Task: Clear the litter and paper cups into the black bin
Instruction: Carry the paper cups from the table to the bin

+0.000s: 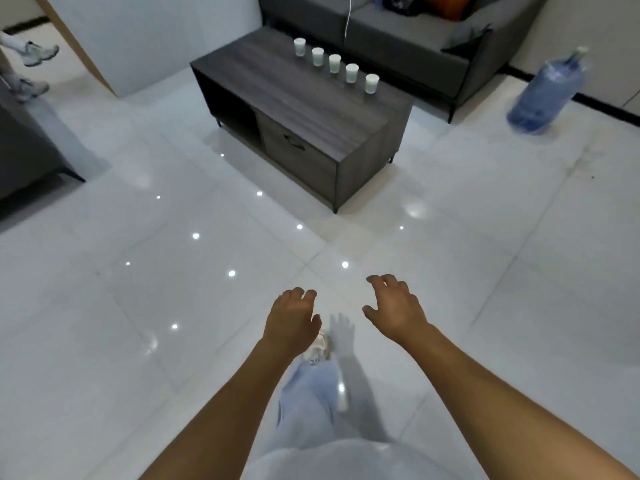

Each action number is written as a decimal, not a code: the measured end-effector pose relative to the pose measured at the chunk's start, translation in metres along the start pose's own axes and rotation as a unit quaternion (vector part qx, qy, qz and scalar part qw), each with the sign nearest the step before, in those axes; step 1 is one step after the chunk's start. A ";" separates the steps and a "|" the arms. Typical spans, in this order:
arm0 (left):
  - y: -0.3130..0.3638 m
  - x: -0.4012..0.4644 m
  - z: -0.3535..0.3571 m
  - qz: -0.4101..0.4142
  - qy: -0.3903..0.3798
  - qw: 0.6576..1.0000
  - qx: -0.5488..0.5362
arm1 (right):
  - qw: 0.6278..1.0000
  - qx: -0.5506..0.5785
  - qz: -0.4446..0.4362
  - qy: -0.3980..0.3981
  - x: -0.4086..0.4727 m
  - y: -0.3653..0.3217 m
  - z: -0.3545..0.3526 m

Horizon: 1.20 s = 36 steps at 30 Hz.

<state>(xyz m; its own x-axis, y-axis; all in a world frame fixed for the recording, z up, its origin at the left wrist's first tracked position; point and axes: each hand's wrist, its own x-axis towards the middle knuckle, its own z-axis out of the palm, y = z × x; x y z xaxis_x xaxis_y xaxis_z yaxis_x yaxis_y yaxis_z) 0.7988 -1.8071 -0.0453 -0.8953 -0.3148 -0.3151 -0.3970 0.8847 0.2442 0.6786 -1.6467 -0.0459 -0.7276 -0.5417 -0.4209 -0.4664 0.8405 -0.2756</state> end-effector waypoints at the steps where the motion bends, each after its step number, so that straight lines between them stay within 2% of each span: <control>1: 0.001 0.024 -0.006 0.005 -0.007 1.000 -0.004 | 1.000 0.003 0.008 0.001 0.017 0.004 -0.009; 11: 0.014 0.249 -0.080 0.072 -0.031 0.997 -0.004 | 0.997 0.019 0.077 0.021 0.182 0.033 -0.106; 17: 0.052 0.369 -0.104 0.094 -0.046 0.994 -0.013 | 0.992 0.043 0.117 0.015 0.268 0.087 -0.162; 29: 0.193 0.626 -0.159 0.052 -0.043 0.997 -0.044 | 0.993 0.030 0.112 0.035 0.480 0.248 -0.313; 36: 0.229 0.745 -0.191 0.036 -0.075 0.995 -0.049 | 0.994 0.039 0.096 0.022 0.593 0.298 -0.381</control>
<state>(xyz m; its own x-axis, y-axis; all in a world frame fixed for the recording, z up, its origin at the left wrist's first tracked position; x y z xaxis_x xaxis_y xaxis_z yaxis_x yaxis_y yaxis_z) 0.0024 -1.9046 -0.0484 -0.8850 -0.1909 -0.4246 -0.3573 0.8633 0.3566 -0.0837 -1.7156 -0.0483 -0.8214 -0.3697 -0.4343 -0.2776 0.9244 -0.2617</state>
